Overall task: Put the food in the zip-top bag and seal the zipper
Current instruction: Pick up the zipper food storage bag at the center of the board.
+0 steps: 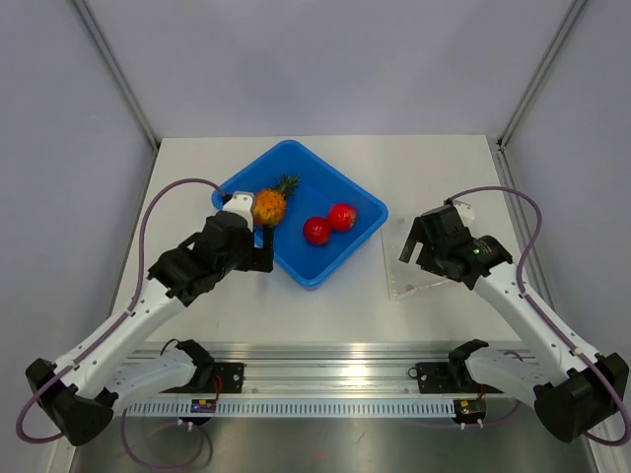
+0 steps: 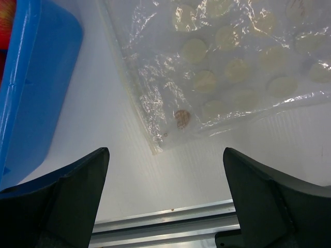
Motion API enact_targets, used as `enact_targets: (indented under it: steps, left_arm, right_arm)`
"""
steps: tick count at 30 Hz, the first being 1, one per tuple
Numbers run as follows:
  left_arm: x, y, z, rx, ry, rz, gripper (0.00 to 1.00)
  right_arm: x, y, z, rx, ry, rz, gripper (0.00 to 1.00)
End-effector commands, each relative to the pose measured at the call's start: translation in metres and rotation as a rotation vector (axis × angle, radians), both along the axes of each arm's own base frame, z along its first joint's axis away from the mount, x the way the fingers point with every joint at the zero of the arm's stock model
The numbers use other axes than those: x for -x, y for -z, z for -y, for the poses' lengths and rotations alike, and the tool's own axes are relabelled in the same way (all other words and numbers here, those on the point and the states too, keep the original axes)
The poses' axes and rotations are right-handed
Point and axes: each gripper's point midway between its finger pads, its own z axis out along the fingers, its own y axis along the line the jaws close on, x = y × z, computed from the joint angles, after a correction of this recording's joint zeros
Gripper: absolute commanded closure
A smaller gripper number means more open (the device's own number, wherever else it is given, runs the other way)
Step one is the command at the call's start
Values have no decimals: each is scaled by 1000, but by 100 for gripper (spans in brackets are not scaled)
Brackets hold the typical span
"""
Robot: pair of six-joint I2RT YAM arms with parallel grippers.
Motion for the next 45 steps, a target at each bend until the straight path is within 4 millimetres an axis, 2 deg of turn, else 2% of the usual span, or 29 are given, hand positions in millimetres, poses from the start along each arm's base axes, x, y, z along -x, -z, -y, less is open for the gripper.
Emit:
enact_targets:
  steps: [1,5,10,13,17,22,26,31,35,38,42,45]
  left_arm:
    - [-5,-25,6,52,3,42,1]
    - [-11,-23,1,22,-36,41,1]
    - [-13,-20,-1,3,-71,21,1]
    - [-16,-26,-7,-11,-96,45,1]
    - [-15,-33,-12,-8,-109,57,1]
    - [-15,-40,-15,10,-124,71,1]
    - [-16,-39,-25,-25,-149,73,1]
    - [-13,-39,-32,-33,-158,78,1]
    - [-9,-35,-19,27,-99,73,1]
    - [-10,-33,-13,54,-88,70,1]
    - [-13,-32,-9,56,-71,71,1]
    - [-12,-33,-2,70,-41,61,1]
  right_arm:
    - [-10,-1,-6,5,-31,22,0]
    - [-15,0,-8,9,-47,29,1]
    - [-21,14,-21,-2,-93,-30,1]
    - [-24,23,-29,-7,-117,-54,1]
    - [-23,31,-44,-4,-166,-66,8]
    - [-22,57,-52,64,-177,-118,24]
    - [-25,86,-56,92,-186,-181,27]
    - [-37,102,-56,137,-192,-185,28]
    - [-43,112,-59,181,-255,-180,31]
    - [-46,116,-51,283,-256,-181,34]
    - [-50,120,-58,282,-267,-172,40]
    - [-50,125,-55,298,-241,-184,47]
